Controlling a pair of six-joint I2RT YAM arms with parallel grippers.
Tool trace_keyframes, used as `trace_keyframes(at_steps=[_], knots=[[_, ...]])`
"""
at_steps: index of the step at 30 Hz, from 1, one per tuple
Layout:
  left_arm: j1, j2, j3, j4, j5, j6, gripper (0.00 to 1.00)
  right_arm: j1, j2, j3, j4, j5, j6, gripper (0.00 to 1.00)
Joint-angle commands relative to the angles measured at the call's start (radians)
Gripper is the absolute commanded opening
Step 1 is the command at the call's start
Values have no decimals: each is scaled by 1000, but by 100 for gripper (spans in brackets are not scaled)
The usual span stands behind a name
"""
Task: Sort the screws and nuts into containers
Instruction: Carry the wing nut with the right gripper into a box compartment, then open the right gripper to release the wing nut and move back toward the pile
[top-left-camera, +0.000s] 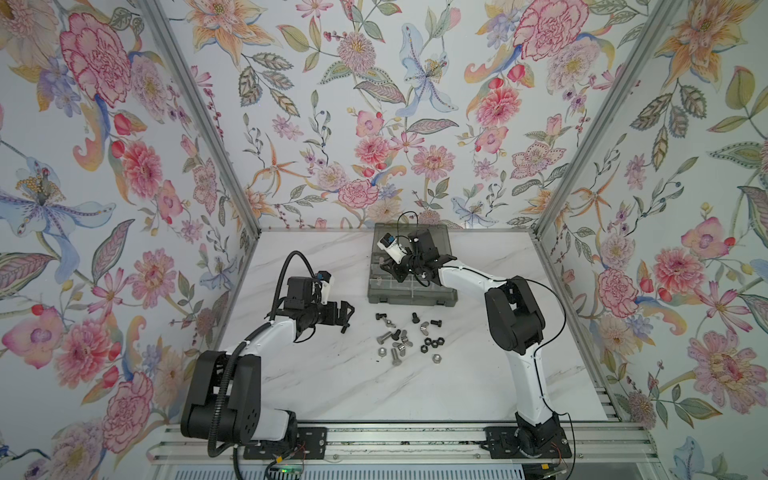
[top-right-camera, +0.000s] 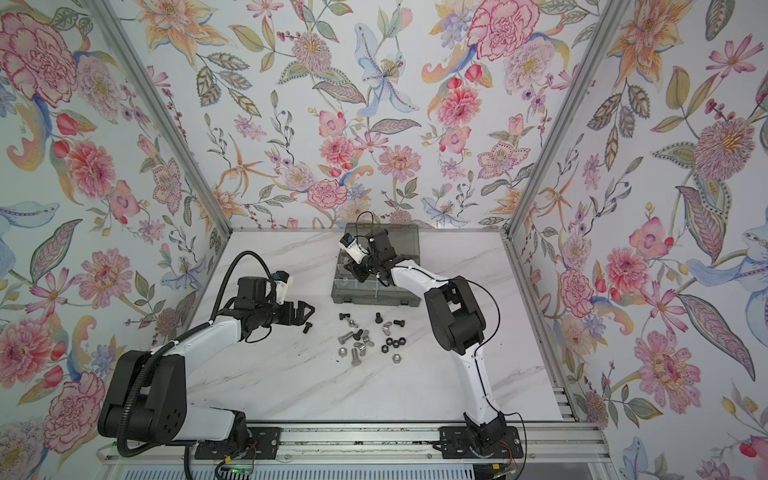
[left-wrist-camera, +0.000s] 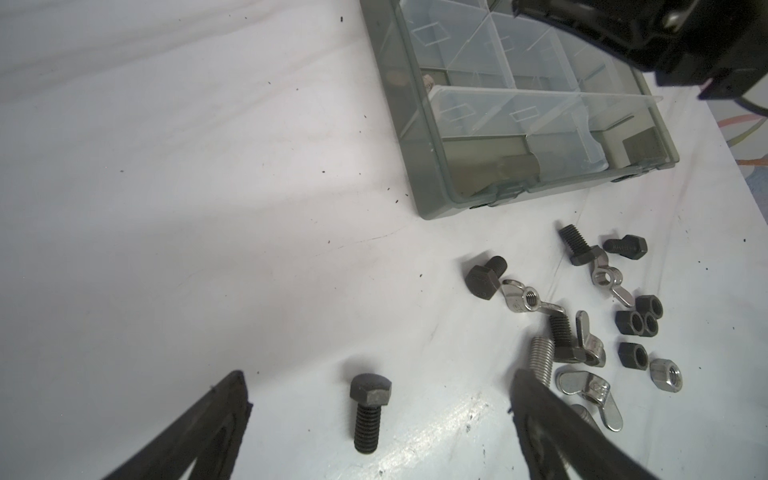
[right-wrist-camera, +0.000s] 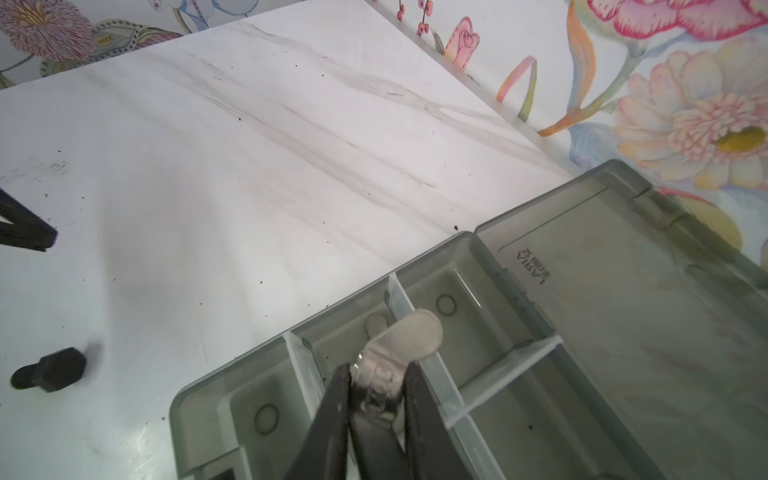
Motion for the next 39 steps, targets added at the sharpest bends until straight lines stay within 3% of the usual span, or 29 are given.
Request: trace_keyframes(at_steps=[1, 6, 10, 24, 39], knots=[[10, -21, -14, 13, 18, -14, 99, 0, 23, 34, -16, 17, 38, 8], [9, -20, -18, 24, 21, -14, 99, 3, 45, 26, -27, 18, 42, 11], [10, -23, -27, 34, 6, -27, 99, 4, 47, 18, -26, 26, 42, 20], [9, -55, -55, 79, 7, -63, 99, 3, 22, 5, -27, 33, 39, 36], [9, -55, -80, 116, 7, -98, 99, 8, -158, -133, -26, 22, 60, 46]])
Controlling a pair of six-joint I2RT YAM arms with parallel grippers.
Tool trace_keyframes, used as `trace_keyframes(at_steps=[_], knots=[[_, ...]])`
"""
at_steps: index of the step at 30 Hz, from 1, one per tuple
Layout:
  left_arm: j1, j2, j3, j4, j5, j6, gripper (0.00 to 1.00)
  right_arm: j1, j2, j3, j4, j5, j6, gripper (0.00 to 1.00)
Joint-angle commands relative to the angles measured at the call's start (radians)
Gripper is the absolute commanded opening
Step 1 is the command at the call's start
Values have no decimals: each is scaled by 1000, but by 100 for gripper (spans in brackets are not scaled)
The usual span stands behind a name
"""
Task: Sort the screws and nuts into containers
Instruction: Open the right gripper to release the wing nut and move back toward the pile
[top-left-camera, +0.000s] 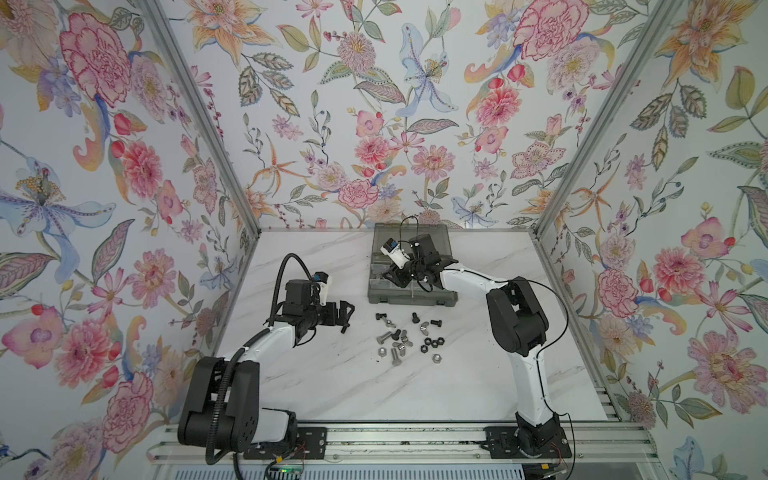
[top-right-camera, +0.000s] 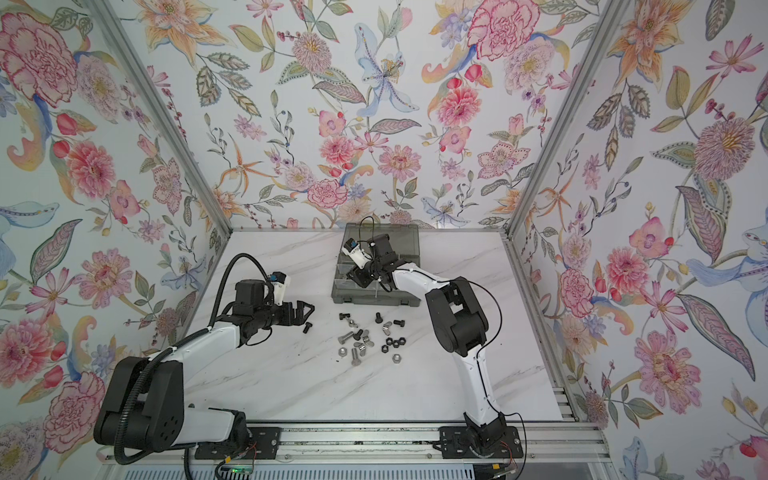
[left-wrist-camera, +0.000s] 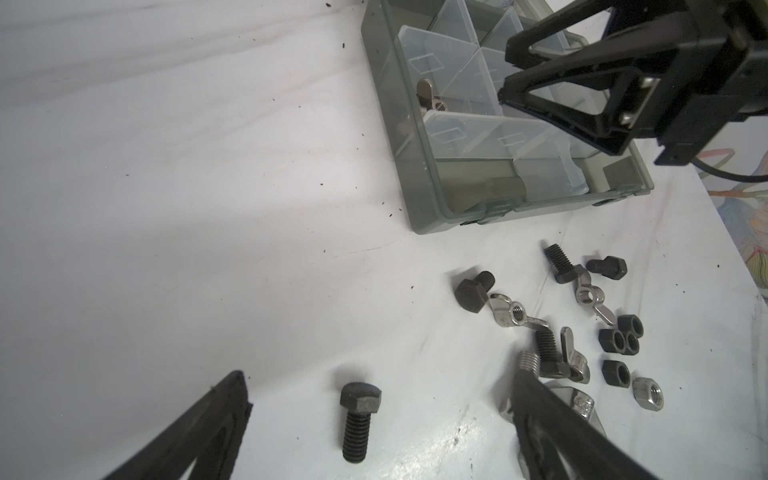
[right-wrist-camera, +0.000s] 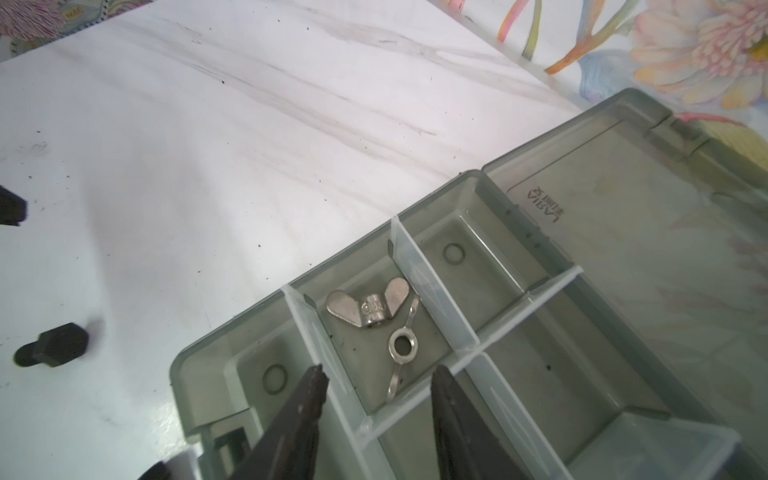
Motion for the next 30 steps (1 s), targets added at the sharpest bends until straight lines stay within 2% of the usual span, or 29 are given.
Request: trace_keyframes(at_steps=[1, 7, 14, 21, 30], knots=[[7, -20, -23, 22, 7, -28, 99, 8, -92, -54, -1, -10, 20, 46], [-24, -19, -33, 46, 4, -56, 99, 12, -196, -193, -2, 0, 36, 48], [-122, 17, 7, 28, -50, -85, 99, 11, -314, -373, -3, -31, 51, 51], [-181, 78, 45, 31, -63, -104, 99, 14, -389, -496, -15, -48, 86, 53], [-189, 108, 51, 75, -26, -134, 99, 44, -414, -571, -19, -70, 134, 55]])
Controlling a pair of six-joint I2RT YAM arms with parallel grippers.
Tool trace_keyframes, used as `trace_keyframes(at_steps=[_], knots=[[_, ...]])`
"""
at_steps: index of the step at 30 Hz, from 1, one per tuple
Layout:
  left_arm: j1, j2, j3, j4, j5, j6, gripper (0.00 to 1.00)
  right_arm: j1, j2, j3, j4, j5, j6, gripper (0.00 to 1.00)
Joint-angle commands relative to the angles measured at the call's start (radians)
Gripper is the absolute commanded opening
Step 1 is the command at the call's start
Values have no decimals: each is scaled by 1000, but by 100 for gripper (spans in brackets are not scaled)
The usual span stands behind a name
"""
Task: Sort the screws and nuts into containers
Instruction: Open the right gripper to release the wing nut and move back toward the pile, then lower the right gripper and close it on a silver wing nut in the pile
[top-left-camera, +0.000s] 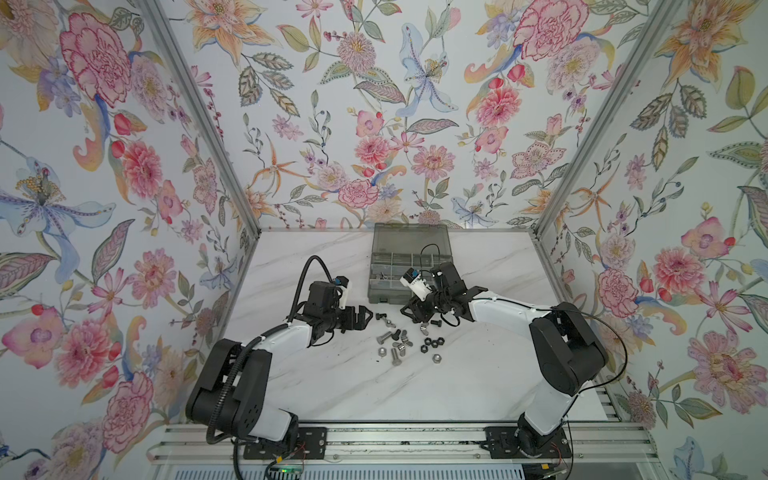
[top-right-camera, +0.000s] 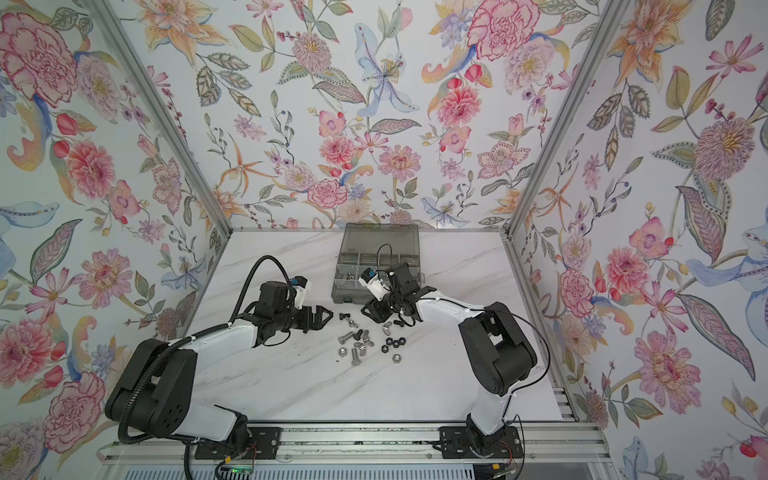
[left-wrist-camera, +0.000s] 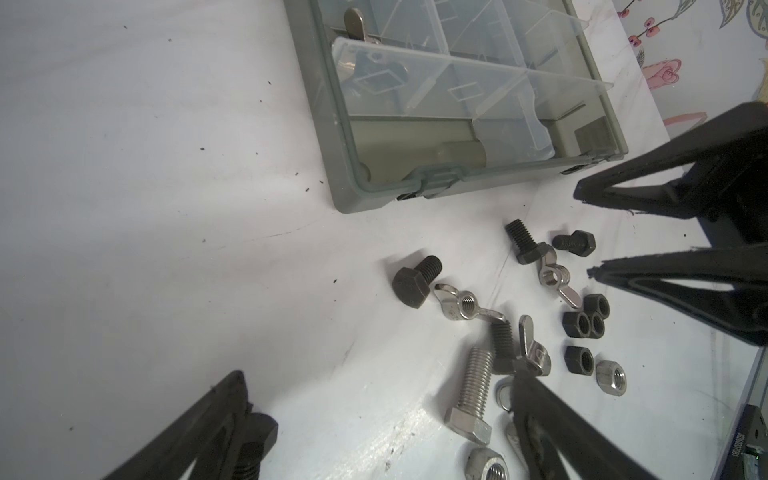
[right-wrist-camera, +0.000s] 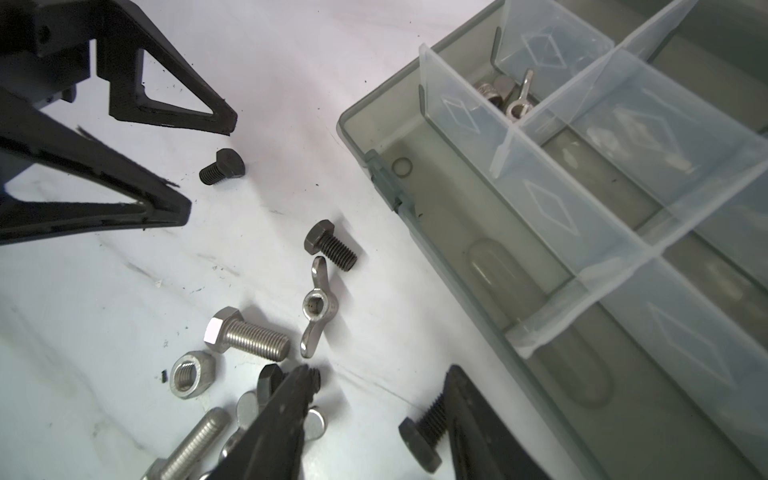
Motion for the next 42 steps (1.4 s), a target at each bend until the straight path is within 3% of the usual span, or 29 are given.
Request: trace_keyframes(at_steps=[1, 10, 21, 42], knots=[[-6, 10, 30, 25, 7, -24, 99, 27, -23, -19, -15, -18, 43, 56], [-6, 7, 38, 17, 31, -23, 99, 103, 43, 20, -10, 1, 145, 57], [-5, -1, 16, 22, 27, -14, 99, 141, 129, 79, -12, 45, 178, 55], [4, -4, -4, 41, 53, -3, 99, 176, 205, 105, -23, 149, 210, 39]])
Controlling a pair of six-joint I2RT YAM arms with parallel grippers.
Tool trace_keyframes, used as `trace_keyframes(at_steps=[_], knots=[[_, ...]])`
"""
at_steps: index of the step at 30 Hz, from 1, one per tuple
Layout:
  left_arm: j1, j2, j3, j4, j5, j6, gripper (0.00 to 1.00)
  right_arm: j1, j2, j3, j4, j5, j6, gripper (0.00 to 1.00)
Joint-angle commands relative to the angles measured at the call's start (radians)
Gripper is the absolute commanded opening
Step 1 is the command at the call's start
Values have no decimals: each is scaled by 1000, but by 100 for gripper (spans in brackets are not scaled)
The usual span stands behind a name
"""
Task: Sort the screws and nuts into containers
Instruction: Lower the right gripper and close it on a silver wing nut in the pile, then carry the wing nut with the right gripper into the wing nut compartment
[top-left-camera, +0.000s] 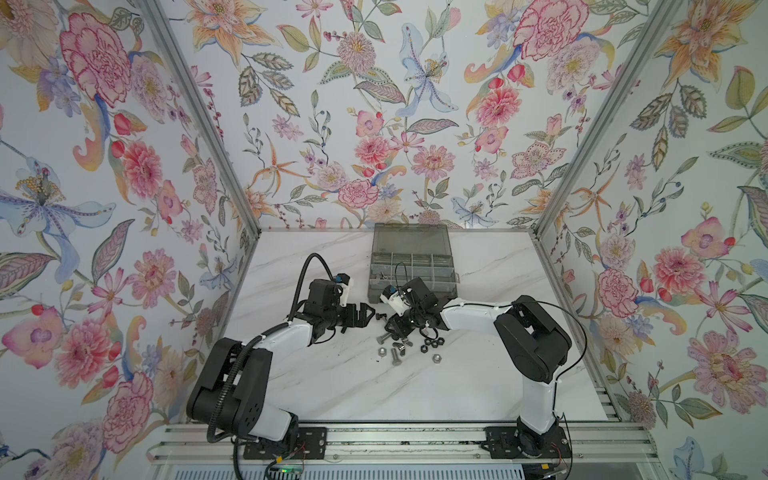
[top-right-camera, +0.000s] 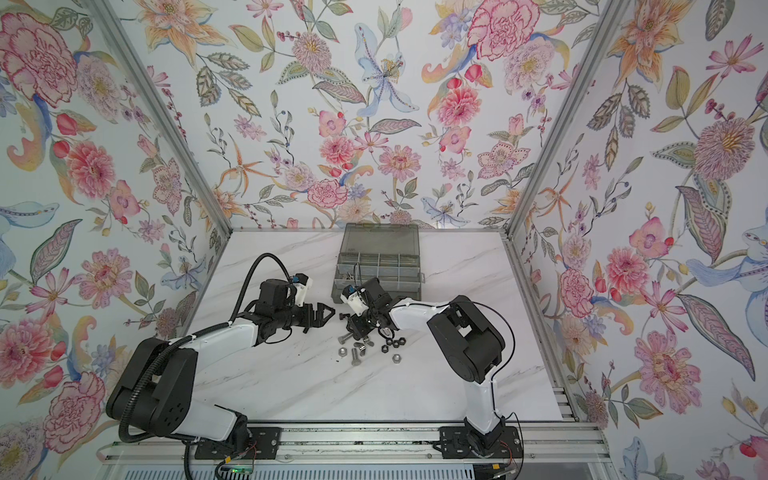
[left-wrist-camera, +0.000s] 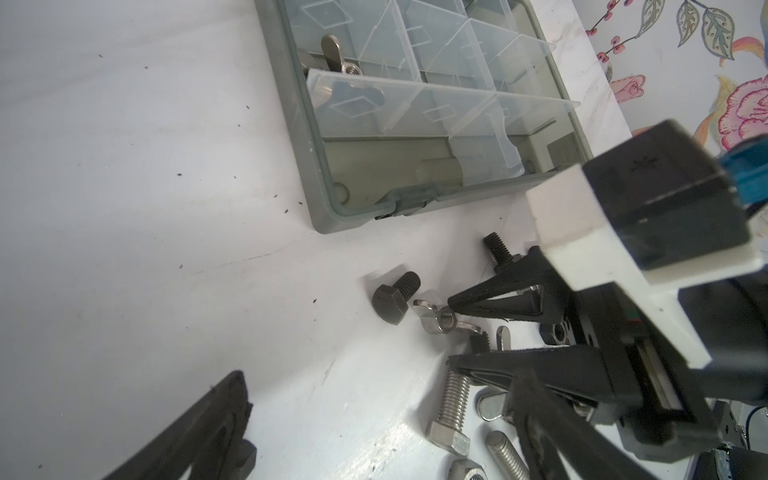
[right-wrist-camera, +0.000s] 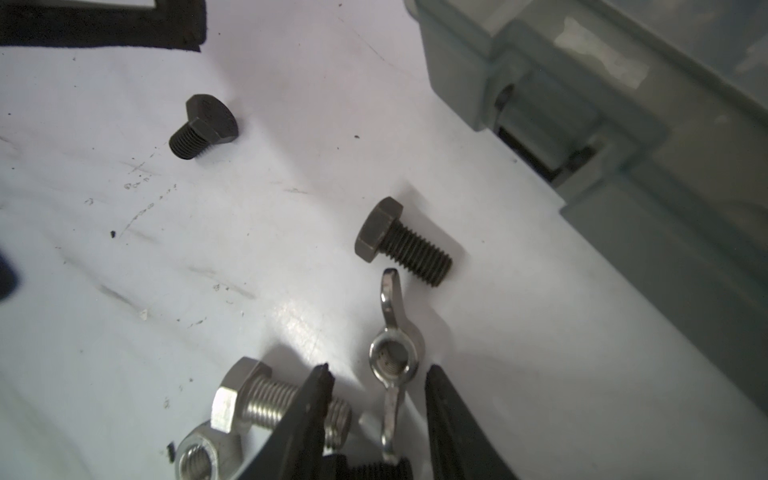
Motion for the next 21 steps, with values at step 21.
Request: trace_keyframes(at_steps=[21], knots=[[7, -3, -33, 33, 20, 1, 99, -3, 50, 23, -16, 54, 41, 12]])
